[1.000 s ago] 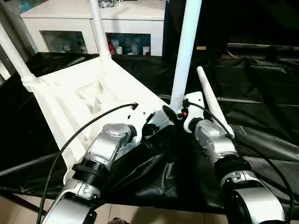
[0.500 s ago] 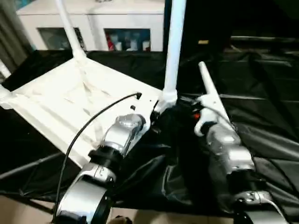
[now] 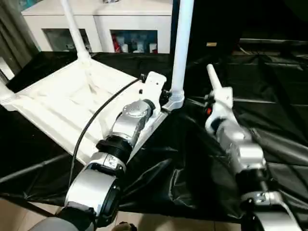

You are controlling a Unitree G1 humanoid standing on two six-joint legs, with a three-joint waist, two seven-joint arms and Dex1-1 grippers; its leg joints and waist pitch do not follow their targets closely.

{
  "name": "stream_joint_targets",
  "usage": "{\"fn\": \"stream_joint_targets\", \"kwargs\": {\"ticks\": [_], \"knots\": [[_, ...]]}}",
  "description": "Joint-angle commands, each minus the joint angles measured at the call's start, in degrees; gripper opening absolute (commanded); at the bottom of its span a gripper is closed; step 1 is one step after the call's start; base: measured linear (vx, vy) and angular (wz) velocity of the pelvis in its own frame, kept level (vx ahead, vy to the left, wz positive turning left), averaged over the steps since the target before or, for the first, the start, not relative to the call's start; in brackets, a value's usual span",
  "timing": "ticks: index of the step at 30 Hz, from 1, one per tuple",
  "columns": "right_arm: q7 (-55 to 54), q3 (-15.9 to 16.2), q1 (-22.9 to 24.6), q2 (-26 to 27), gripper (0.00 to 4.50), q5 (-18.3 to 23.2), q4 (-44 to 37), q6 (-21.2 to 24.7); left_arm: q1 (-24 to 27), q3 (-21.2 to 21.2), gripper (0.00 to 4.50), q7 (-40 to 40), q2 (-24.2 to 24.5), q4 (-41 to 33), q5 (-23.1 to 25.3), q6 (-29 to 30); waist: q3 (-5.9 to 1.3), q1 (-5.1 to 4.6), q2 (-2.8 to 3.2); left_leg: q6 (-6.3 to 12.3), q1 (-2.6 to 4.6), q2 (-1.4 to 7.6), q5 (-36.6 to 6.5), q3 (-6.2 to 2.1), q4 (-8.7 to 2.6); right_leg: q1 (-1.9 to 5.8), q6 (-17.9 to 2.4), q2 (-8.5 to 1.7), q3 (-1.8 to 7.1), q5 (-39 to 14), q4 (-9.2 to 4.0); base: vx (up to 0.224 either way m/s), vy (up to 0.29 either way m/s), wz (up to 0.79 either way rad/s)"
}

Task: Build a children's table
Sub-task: Rotate leg to tighten, then pick table leg

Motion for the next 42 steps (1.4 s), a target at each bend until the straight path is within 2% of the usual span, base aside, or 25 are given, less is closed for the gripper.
{"fn": "stream_joint_targets", "kwargs": {"ticks": [1,2,3,4,5,6,8,10,11,12,13,14,16,18,20,23,25,26,28,30,33,35,37,39,42], "knots": [[-0.8,-1.3,-1.7,-0.9,3.67,-0.2,0.7,2.4,2.1,0.6,1.55,-0.9,1.8,-5.0,-0.2,1.4,-5.09,0.38,-1.31,4.25,1.63,-0.09,-5.7,0.19,-2.86,3.62,-14.6,-1.55,0.24,3.8,-2.90,0.000,0.000,0.00],[-1.2,-1.4,-2.4,-1.4,3.77,-0.3,1.3,3.0,3.5,0.4,1.55,-1.6,2.5,-7.7,-0.3,2.3,-5.08,0.37,-1.06,4.50,1.79,-0.03,-5.8,0.35,-2.75,3.33,-14.8,-1.47,0.27,2.8,-3.04,0.000,0.000,0.00],[-1.7,-1.6,-3.5,-1.9,3.77,-0.3,2.6,3.7,5.5,-0.2,1.55,-3.2,3.5,-11.7,-0.4,3.9,-5.00,0.25,-1.86,4.76,1.69,-0.01,-5.9,0.43,-2.81,3.36,-14.9,-1.42,0.27,2.4,-3.13,0.000,0.000,0.00],[-1.8,-1.7,-3.9,-2.1,3.83,-0.3,3.0,3.9,6.1,-0.4,1.58,-3.7,3.8,-13.0,-0.4,4.4,-5.03,0.32,-1.53,4.90,1.66,0.19,-5.8,0.32,-2.88,3.39,-15.4,-1.67,0.24,1.1,-2.88,0.000,0.000,0.00],[-1.9,-1.9,-5.7,-2.9,3.87,-0.3,5.1,4.8,9.2,-1.6,1.68,-6.2,5.5,-19.2,-0.7,7.0,-4.91,0.30,-1.39,4.86,1.76,0.10,-6.1,0.50,-2.86,3.07,-15.1,-1.43,0.25,0.0,-3.16,0.000,0.000,0.00],[-1.6,-1.8,-7.3,-3.5,3.97,-0.2,7.0,5.3,12.0,-2.8,1.83,-8.6,7.1,-24.9,-1.2,9.5,-4.99,0.24,-1.50,4.57,1.81,0.43,-6.3,0.35,-2.94,3.22,-15.4,-1.67,0.21,-0.8,-2.89,0.000,0.000,0.00],[-1.2,-1.4,-9.3,-4.2,4.20,-0.3,9.0,6.4,15.0,-3.7,2.01,-10.9,8.9,-31.0,-2.1,12.1,-4.81,0.17,-1.34,3.84,1.99,0.49,-7.2,0.58,-2.93,2.70,-15.2,-1.42,0.31,-2.7,-3.02,0.000,0.000,0.00],[-1.8,-1.2,-12.8,-5.0,4.31,-0.7,12.8,8.3,18.7,-5.0,2.13,-13.0,11.7,-38.3,-2.5,14.6,-4.72,0.10,-1.27,3.11,2.03,0.43,-7.8,0.63,-2.99,2.58,-14.5,-1.25,0.34,-3.3,-3.01,0.000,0.000,0.00],[-1.8,-1.2,-12.8,-5.0,4.42,-0.7,12.8,8.3,18.7,-5.0,2.27,-13.0,11.7,-38.3,-2.5,14.6,-4.62,0.07,-1.51,2.56,2.02,0.41,-8.4,0.65,-3.11,2.53,-14.3,-1.23,0.33,-4.1,-3.08,0.000,0.000,0.00],[-2.1,-1.2,-13.6,-5.2,4.50,-1.0,13.5,9.1,19.3,-5.2,2.46,-13.3,12.2,-39.7,-2.6,15.1,-4.56,0.25,-1.27,1.68,2.29,0.41,-9.2,0.74,-3.09,2.30,-13.7,-1.13,0.42,-4.8,-3.14,0.000,0.000,0.00],[-2.1,-1.6,-14.6,-5.2,4.50,-0.7,14.8,9.2,20.1,-5.1,2.46,-13.4,12.7,-41.7,-2.8,16.2,-4.54,0.26,-1.81,1.50,2.21,0.39,-9.3,0.80,-3.19,2.40,-13.4,-1.08,0.45,-4.8,-3.23,0.000,0.000,0.00],[-1.9,-2.1,-15.7,-5.2,4.50,-0.4,16.2,9.1,20.7,-4.9,2.53,-13.4,13.1,-43.6,-3.2,17.4,-4.64,0.34,-1.53,0.90,2.14,0.41,-9.1,0.65,-3.24,2.49,-13.2,-1.18,0.41,-4.3,-2.90,0.000,0.000,0.00],[-1.6,-2.3,-16.4,-5.2,4.50,-0.2,17.2,9.0,21.0,-4.6,2.67,-13.3,13.3,-44.6,-3.6,18.1,-4.58,0.29,-1.67,0.47,2.11,0.33,-9.3,0.70,-3.20,2.42,-12.9,-1.12,0.43,-4.0,-2.88,0.000,0.000,0.00],[-1.8,-2.4,-18.9,-5.4,4.50,-0.1,20.7,9.9,22.4,-4.0,2.84,-13.6,14.3,-48.9,-4.3,21.4,-4.70,0.29,-1.72,0.05,2.12,0.26,-8.9,0.75,-3.11,2.51,-12.7,-1.09,0.42,-2.7,-2.70,0.000,0.000,0.00],[-1.4,-2.3,-20.8,-5.6,4.50,-0.1,23.8,10.2,23.5,-4.0,2.94,-14.3,15.3,-52.3,-4.9,24.5,-4.63,0.15,-2.03,0.40,1.95,0.06,-8.6,0.89,-2.98,2.53,-12.8,-1.04,0.44,-2.3,-2.76,0.000,0.000,0.00],[-0.4,-0.4,-22.7,-5.9,4.50,-1.7,27.4,11.5,24.7,-5.0,3.20,-16.0,16.7,-56.0,-6.0,27.3,-4.63,0.22,-1.65,0.23,1.91,0.00,-8.7,0.82,-2.93,2.49,-13.0,-1.03,0.40,-2.9,-2.67,0.000,0.000,0.00],[0.4,0.9,-23.3,-6.0,4.50,-2.8,29.0,12.4,25.2,-6.0,3.31,-16.7,17.5,-57.0,-5.4,26.4,-4.66,0.22,-1.43,0.07,1.94,-0.02,-8.8,0.77,-2.94,2.42,-13.0,-0.92,0.34,-2.9,-2.66,0.000,0.000,0.00],[1.3,2.9,-24.1,-6.3,4.50,-4.5,31.1,13.7,25.7,-7.1,3.49,-17.4,18.2,-58.0,-5.2,25.9,-4.66,0.22,-1.51,-0.14,1.97,-0.02,-9.2,0.79,-2.95,2.44,-13.1,-0.88,0.34,-2.6,-2.65,0.000,0.000,0.00],[2.1,4.0,-24.5,-6.4,4.50,-5.3,32.6,14.5,26.1,-8.3,3.49,-18.3,18.8,-59.0,-5.3,26.2,-4.69,0.24,-1.45,-0.34,1.94,-0.01,-9.2,0.72,-2.93,2.47,-13.4,-0.86,0.26,-2.5,-2.55,0.000,0.000,0.00],[2.2,3.9,-24.8,-6.4,4.50,-5.2,34.1,15.7,26.8,-9.3,3.61,-19.7,19.4,-60.6,-6.0,27.4,-4.67,0.33,-1.32,-0.50,2.01,0.05,-9.6,0.78,-2.89,2.46,-13.5,-0.92,0.36,-2.2,-2.51,0.000,0.000,0.00],[-0.6,3.5,-25.2,-6.7,4.50,-5.7,35.5,15.1,27.3,-10.1,3.61,-20.9,19.8,-62.3,-7.0,28.7,-4.67,0.43,-1.30,-0.89,2.03,0.03,-9.3,0.82,-2.87,2.41,-13.7,-0.87,0.33,-1.8,-2.43,0.000,0.000,0.00],[-3.6,0.9,-26.2,-7.0,4.50,-4.3,35.4,12.0,27.6,-10.5,3.61,-20.9,20.1,-62.8,-7.0,28.9,-4.65,0.39,-1.31,-1.34,2.07,-0.02,-10.3,0.85,-2.83,2.37,-13.1,-0.89,0.42,-2.9,-2.47,0.000,0.000,0.00],[-3.6,0.5,-26.7,-7.3,4.50,-3.9,35.1,11.1,27.6,-10.6,3.61,-20.7,20.0,-62.8,-7.0,28.9,-4.61,0.28,-1.35,-1.63,2.06,-0.06,-11.4,0.77,-2.88,2.37,-12.6,-0.82,0.38,-4.1,-2.49,0.000,0.000,0.00],[-3.5,0.1,-27.2,-7.8,4.50,-3.4,34.4,10.3,27.7,-10.7,3.61,-20.5,19.9,-62.8,-7.0,28.8,-4.42,0.04,-1.68,-1.78,2.06,-0.07,-13.0,0.83,-2.91,2.23,-12.0,-0.80,0.43,-6.1,-2.74,0.000,0.000,0.00],[-4.8,-0.7,-27.7,-9.1,4.50,-3.2,33.5,9.8,27.9,-10.7,3.61,-20.3,19.8,-63.3,-7.3,29.2,-4.37,-0.08,-1.68,-2.06,2.06,-0.10,-13.8,0.79,-2.87,2.11,-11.2,-0.81,0.50,-8.2,-2.86,0.000,0.000,0.00]]}}
